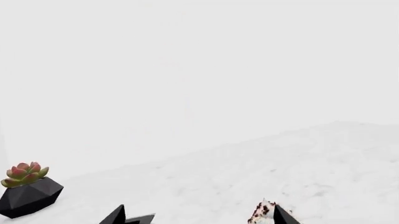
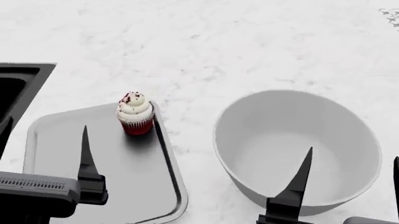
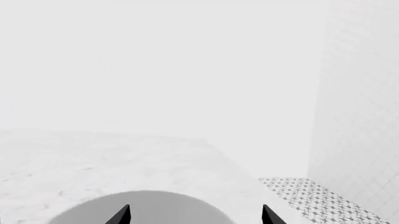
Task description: Move the fresh-baked cupcake off the tray onto the counter, and place the bowl used for mixing into the sink.
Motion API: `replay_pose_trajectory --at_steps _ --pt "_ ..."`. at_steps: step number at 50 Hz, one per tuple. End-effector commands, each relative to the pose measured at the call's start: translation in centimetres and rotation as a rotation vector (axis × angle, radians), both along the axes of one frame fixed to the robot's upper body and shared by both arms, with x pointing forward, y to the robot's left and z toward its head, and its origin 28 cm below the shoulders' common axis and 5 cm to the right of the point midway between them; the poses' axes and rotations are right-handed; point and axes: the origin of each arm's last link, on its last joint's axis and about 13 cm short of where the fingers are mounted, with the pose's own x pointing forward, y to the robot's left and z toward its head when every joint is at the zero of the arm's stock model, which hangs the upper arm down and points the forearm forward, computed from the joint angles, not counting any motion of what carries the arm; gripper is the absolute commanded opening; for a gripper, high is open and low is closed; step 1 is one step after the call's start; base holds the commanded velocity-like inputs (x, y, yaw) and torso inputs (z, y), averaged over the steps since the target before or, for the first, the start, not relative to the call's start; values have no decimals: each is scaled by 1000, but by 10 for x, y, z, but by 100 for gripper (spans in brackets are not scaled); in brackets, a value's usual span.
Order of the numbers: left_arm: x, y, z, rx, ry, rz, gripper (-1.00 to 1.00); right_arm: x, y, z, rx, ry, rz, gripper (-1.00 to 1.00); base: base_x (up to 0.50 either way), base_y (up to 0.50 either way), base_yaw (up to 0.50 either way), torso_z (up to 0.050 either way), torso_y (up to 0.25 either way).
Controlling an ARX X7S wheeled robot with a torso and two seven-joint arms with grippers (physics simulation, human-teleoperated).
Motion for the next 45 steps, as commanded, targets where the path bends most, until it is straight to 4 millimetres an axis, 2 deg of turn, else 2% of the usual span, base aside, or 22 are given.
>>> replay_pose_trajectory --at_steps 1,12,18,21,22,23,25,26,27,33,36,38,40,42,45 --pt "1 0 0 0 0 -1 100 2 1 1 -8 0 5 100 386 -325 0 0 0" --pt "0 0 0 -1 -2 0 100 5 4 -4 -19 21 6 100 386 -180 0 0 1" --pt "-1 0 0 -6 6 -1 100 4 4 -4 -14 24 15 100 25 0 0 0 0" --pt "2 4 4 -132 106 -56 100 6 6 -2 -8 36 33 100 0 0 0 0 0" --pt "-2 4 10 -68 112 -53 100 5 5 0 -6 33 35 100 0 0 0 0 0" --pt "-4 3 15 -76 111 -66 100 5 4 0 -2 34 37 100 0 0 0 0 0" --pt "-10 4 45 -80 149 -108 100 6 5 0 -6 36 41 100 0 0 0 0 0" --pt "-10 4 52 -63 166 -100 100 7 4 -1 -6 36 41 100 0 0 0 0 0" --pt "-12 3 70 -45 171 -120 100 7 3 0 -5 33 44 100 0 0 0 0 0" --pt "-8 -1 115 60 273 -183 100 8 2 1 -3 29 44 100 0 0 0 0 0" --pt "7 1 125 105 348 -150 100 5 2 4 -5 20 40 100 0 0 0 0 0" --pt "18 4 132 19 426 -66 100 3 2 5 -7 17 40 100 0 0 0 0 0" --pt "12 -7 135 62 516 -254 100 2 2 5 -9 17 37 100 0 0 0 0 0" --pt "17 -7 134 -43 660 -283 100 2 3 5 -21 15 36 100 0 0 0 0 0" --pt "30 -4 126 -23 761 -211 100 0 3 8 -19 11 38 100 0 0 0 0 0"
